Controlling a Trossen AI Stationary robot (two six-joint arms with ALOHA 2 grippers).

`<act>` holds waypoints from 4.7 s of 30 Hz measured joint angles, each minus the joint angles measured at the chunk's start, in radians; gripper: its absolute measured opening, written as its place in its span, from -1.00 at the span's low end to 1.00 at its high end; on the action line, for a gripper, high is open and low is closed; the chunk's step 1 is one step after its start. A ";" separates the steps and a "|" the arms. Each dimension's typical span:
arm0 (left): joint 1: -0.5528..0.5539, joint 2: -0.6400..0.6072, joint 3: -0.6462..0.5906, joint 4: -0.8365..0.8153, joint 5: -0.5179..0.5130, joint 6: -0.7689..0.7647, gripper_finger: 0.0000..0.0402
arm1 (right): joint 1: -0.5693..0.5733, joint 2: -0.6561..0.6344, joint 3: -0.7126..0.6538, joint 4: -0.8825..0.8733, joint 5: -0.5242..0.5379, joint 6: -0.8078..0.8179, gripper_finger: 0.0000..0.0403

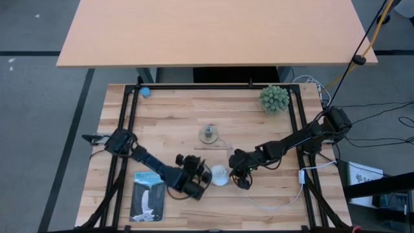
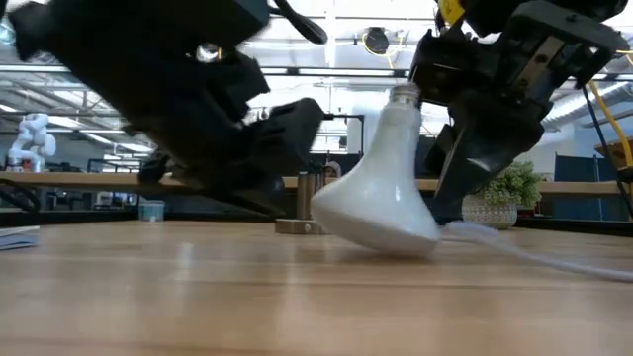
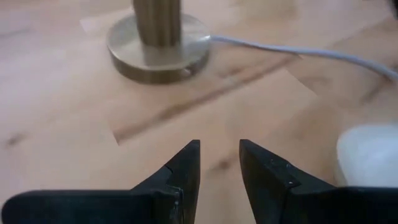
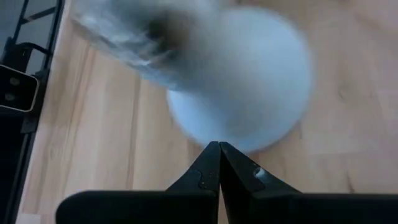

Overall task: Screw lightbulb
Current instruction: Insert the lightbulb into the lamp

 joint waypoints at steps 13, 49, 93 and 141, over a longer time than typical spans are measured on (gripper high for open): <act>0.015 -0.064 0.000 -0.141 -0.015 0.109 -0.42 | 0.014 0.000 0.000 -0.208 -0.032 0.018 -1.00; -0.155 -0.066 -0.280 0.031 -0.141 -0.251 -0.68 | 0.102 0.536 1.284 -1.290 0.286 -0.529 -0.83; -0.178 -0.065 -0.279 0.063 -0.075 -0.194 -0.68 | -0.063 0.811 1.579 -1.645 0.459 -0.835 -0.48; -0.262 -0.065 -0.279 0.069 -0.060 -0.293 -0.68 | 0.049 -0.253 -0.378 0.538 0.492 0.034 -0.48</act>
